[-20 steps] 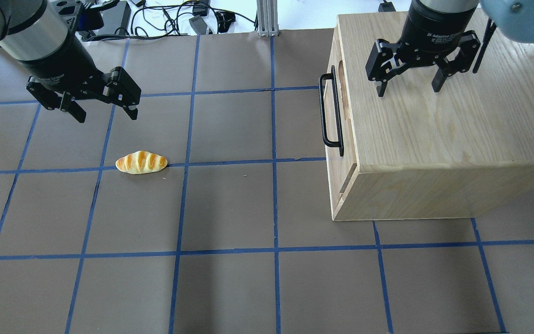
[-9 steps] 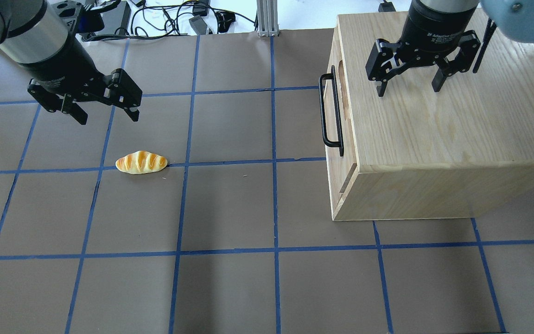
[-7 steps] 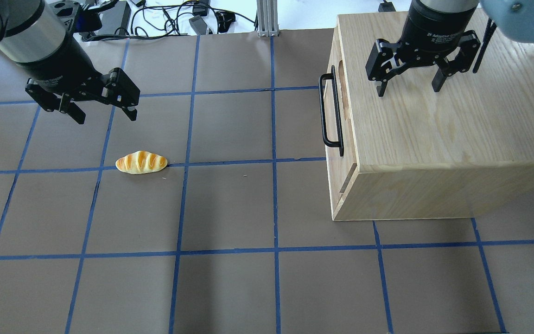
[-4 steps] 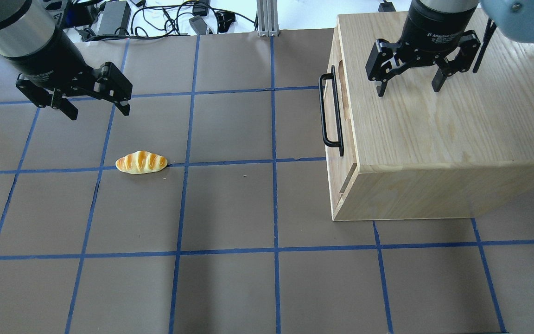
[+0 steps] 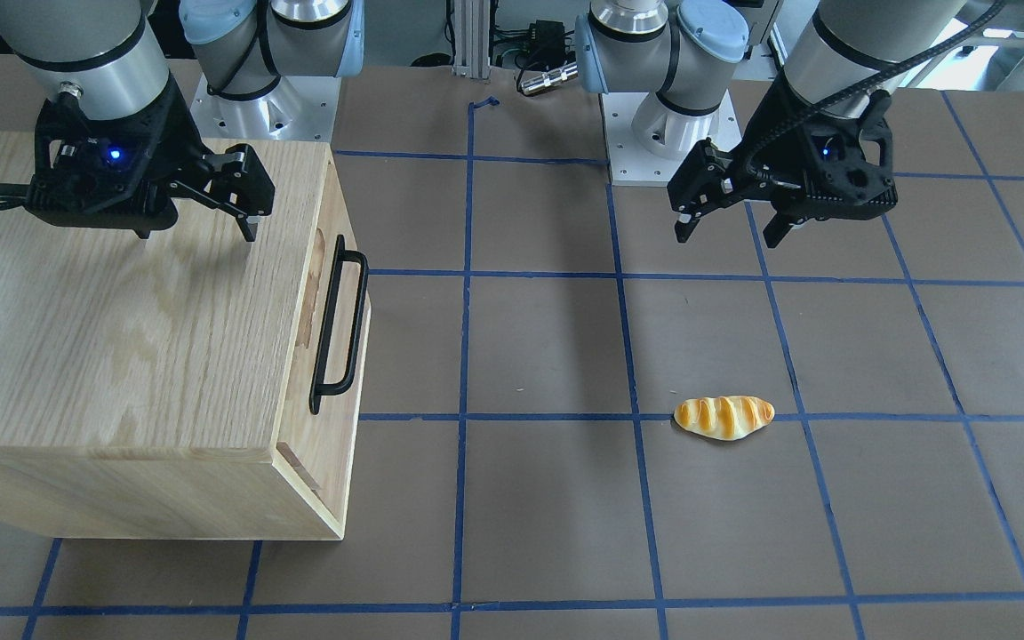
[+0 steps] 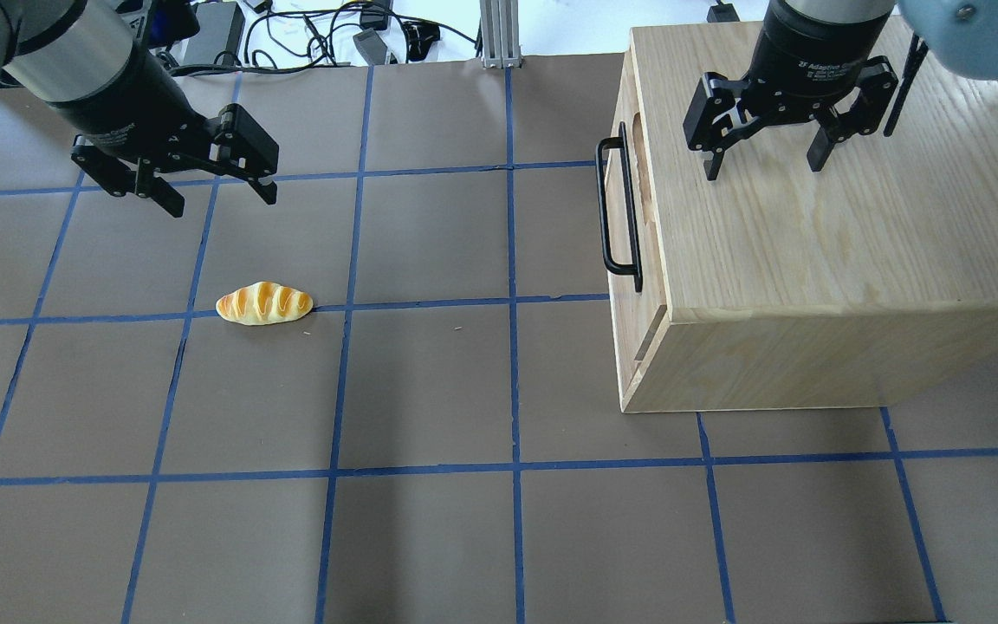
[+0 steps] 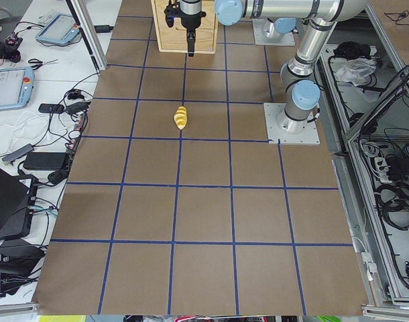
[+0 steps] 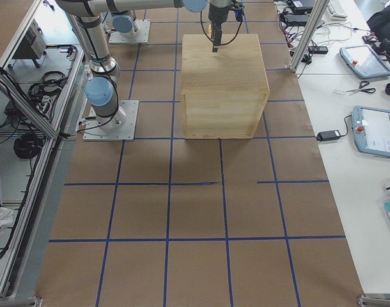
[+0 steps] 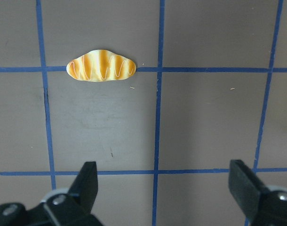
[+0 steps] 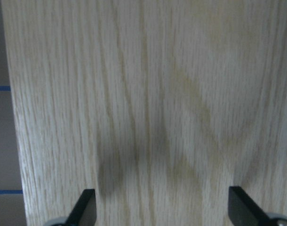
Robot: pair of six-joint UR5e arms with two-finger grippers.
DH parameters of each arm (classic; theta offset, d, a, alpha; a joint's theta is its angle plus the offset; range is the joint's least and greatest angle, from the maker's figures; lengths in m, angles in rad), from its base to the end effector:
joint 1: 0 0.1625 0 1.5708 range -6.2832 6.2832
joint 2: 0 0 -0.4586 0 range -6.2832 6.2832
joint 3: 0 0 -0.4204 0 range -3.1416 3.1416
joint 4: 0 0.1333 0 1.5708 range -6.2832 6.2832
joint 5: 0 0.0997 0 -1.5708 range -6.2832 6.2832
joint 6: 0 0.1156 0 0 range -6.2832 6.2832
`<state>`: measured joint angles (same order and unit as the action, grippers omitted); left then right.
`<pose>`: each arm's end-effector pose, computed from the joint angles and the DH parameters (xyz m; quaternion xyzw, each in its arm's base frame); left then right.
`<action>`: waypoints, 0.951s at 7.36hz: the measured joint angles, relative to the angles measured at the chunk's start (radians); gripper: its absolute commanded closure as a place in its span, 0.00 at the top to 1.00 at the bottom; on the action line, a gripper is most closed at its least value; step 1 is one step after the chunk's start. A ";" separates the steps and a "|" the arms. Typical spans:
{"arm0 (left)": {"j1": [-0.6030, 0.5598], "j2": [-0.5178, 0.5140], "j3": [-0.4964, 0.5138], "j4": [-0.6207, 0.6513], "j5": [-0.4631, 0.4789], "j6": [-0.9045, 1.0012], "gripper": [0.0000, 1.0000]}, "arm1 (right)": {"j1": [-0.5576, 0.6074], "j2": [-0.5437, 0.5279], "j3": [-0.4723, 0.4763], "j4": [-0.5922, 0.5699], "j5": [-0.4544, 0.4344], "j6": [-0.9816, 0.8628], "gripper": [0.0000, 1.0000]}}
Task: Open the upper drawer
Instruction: 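Move the left gripper across toward the black drawer handle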
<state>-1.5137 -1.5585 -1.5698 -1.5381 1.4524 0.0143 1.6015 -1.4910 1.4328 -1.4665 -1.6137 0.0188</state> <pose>-0.1171 -0.5271 0.5166 0.0200 -0.9978 0.0250 0.0583 0.1452 -0.5463 0.5241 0.0064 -0.9995 -0.0225 0.0220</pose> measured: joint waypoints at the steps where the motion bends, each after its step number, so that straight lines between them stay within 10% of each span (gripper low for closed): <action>1: -0.033 -0.009 0.000 0.053 -0.020 -0.031 1.00 | 0.000 0.000 0.000 0.000 0.000 0.000 1.00; 7: -0.299 -0.130 -0.002 0.322 -0.140 -0.333 1.00 | 0.000 0.000 0.000 0.000 0.000 0.001 1.00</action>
<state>-1.8132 -1.6887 -1.5720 -1.2164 1.3125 -0.3191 1.6015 -1.4910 1.4330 -1.4665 -1.6137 0.0195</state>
